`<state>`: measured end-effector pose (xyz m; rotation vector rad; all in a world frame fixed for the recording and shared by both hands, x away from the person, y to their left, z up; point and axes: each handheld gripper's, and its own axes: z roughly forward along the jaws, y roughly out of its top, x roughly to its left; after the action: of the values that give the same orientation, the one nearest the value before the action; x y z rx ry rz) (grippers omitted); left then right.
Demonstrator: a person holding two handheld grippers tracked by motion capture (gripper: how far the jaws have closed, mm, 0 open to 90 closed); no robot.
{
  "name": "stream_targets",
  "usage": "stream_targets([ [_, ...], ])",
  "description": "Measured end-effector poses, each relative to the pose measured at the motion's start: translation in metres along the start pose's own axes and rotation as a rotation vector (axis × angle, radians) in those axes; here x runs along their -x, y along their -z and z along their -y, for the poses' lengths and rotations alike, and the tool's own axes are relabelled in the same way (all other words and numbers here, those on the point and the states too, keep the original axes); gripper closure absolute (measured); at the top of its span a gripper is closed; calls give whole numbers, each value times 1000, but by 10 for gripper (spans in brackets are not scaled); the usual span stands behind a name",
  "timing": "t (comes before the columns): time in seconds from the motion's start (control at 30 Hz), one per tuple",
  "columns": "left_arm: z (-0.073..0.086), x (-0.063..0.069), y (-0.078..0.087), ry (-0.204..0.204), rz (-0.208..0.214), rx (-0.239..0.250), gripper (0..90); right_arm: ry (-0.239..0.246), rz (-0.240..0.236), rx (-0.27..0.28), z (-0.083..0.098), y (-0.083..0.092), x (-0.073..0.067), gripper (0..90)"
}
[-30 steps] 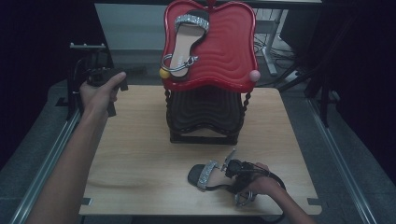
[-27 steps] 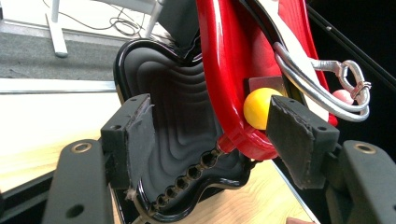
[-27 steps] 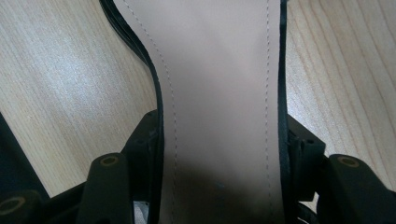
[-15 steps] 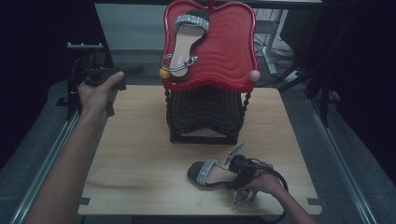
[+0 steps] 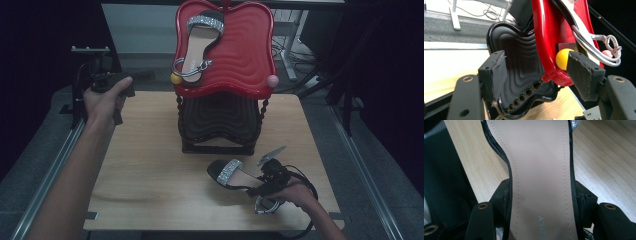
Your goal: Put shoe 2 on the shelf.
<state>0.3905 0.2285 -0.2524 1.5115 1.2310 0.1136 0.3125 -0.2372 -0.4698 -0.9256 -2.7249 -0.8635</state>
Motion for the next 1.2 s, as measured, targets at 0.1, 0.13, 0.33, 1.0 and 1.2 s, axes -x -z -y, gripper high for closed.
stream_targets([
  [0.1,0,0,-1,0,1,-1,323,-27,-13,33,6,5,4,427],
  [0.13,0,0,-1,0,2,-1,323,-31,-15,42,9,7,5,428],
  [0.33,0,0,0,1,0,-2,323,-93,-48,127,28,20,15,427],
  [1.0,-2,5,-3,-8,4,-5,324,-304,-56,414,88,89,56,427],
  [1.2,-2,5,-2,-9,4,-8,324,-345,-53,499,92,112,67,427],
])
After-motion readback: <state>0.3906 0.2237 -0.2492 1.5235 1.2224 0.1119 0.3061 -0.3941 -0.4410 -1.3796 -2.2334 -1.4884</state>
